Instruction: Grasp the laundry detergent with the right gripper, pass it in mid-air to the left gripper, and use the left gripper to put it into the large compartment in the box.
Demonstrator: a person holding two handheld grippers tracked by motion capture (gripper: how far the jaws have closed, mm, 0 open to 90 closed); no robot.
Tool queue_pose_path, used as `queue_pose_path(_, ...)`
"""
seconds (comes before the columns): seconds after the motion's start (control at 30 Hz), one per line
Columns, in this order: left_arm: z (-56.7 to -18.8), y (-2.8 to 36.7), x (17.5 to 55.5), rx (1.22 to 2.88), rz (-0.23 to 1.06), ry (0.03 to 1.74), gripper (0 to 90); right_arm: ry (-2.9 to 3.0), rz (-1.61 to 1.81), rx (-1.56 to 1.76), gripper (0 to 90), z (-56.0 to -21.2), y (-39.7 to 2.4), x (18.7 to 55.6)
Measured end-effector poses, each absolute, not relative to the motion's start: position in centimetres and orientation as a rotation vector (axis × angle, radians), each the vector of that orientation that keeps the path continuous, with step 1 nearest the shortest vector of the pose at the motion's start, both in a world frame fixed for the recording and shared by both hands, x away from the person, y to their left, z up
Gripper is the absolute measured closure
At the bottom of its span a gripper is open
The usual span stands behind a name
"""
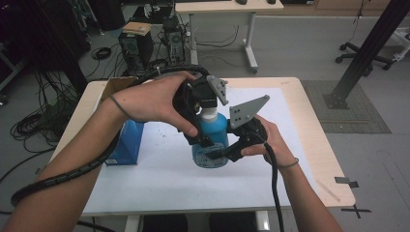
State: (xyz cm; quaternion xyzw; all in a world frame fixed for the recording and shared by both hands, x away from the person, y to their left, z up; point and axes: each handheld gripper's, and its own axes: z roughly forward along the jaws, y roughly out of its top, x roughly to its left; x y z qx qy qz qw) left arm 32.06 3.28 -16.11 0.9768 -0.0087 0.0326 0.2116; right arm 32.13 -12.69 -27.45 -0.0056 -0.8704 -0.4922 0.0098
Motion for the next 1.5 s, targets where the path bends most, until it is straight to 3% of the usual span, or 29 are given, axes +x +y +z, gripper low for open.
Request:
queue_pose_path(0.27,-16.05,3.22,32.08,2.71,0.086,-0.021,5.3,-2.719,-1.532,-0.018,43.6,-27.55,-12.8,32.12)
queue_pose_path(0.73,-15.82,3.28,31.93,2.723,0.05,-0.024,15.8,-2.716,-1.536,-0.011,43.6,-27.36,-12.76,32.03)
queue_pose_path(0.77,-15.82,3.28,31.93,2.723,0.05,-0.024,20.8,-2.716,-1.536,-0.011,43.6,-27.36,-12.76,32.03)
queue_pose_path(1.13,-15.67,3.19,31.96,2.721,0.039,-0.023,23.2,-2.717,-1.534,-0.006,43.6,-27.39,-12.74,32.03)
queue_pose_path(1.5,-15.25,3.12,31.9,2.694,0.017,-0.02,34.0,-2.716,-1.535,-0.009,43.6,-27.42,-12.8,32.06)
